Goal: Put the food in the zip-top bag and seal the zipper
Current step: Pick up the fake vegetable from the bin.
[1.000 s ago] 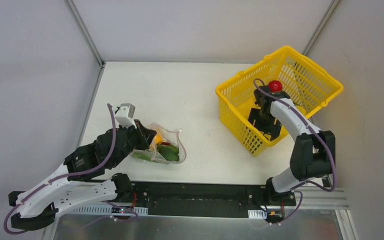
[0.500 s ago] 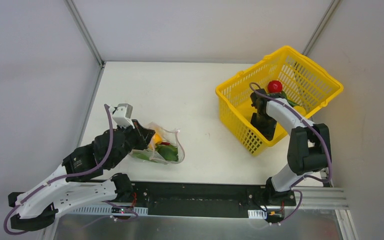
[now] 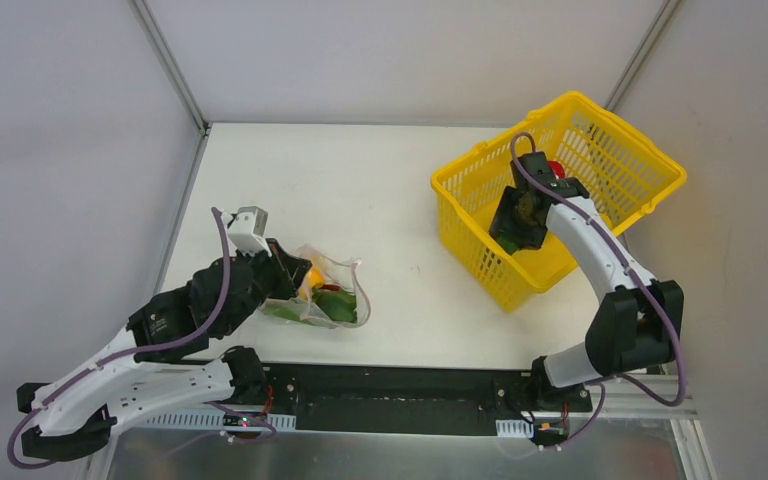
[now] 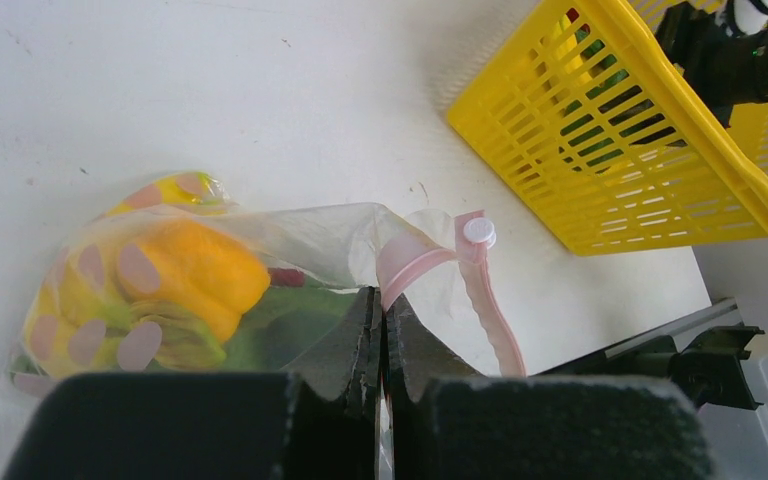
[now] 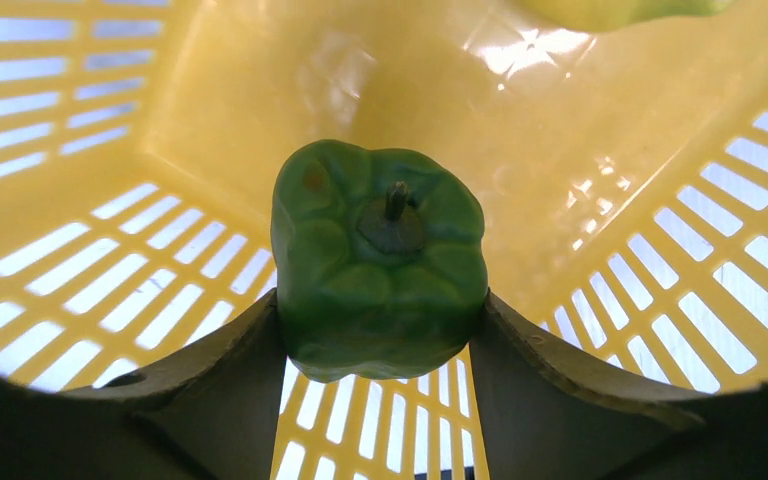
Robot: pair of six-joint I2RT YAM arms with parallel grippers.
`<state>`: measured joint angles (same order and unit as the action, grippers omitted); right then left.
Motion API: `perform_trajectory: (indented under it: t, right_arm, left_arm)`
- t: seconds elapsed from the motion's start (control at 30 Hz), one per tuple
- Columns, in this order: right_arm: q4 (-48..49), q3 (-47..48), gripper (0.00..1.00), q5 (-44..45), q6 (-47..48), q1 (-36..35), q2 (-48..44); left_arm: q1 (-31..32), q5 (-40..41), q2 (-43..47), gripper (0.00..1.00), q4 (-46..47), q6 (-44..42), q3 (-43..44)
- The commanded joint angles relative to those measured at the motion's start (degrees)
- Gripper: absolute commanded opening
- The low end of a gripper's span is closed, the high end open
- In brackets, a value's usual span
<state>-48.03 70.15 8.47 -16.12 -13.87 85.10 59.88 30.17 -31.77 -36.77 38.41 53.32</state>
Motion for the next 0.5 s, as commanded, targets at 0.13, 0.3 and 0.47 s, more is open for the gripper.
perform_trajectory:
  t: [0.13, 0.3, 0.47]
  right_arm:
    - [8.8, 2.2, 0.42, 0.2, -1.7, -0.2, -11.2]
    - [15.8, 1.2, 0.42, -1.4, -3.2, -0.2, -20.1]
    - [18.2, 2.2, 0.42, -4.0, -4.2, -0.2, -25.3]
  left_arm:
    - [-0.7, -0.5, -1.5, 0.02, 0.1, 2.6, 0.4]
    - [-0.7, -1.5, -2.4, 0.02, 0.4, 3.9, 0.6]
    - [-0.7, -2.4, -3.0, 0.02, 1.4, 5.7, 0.0]
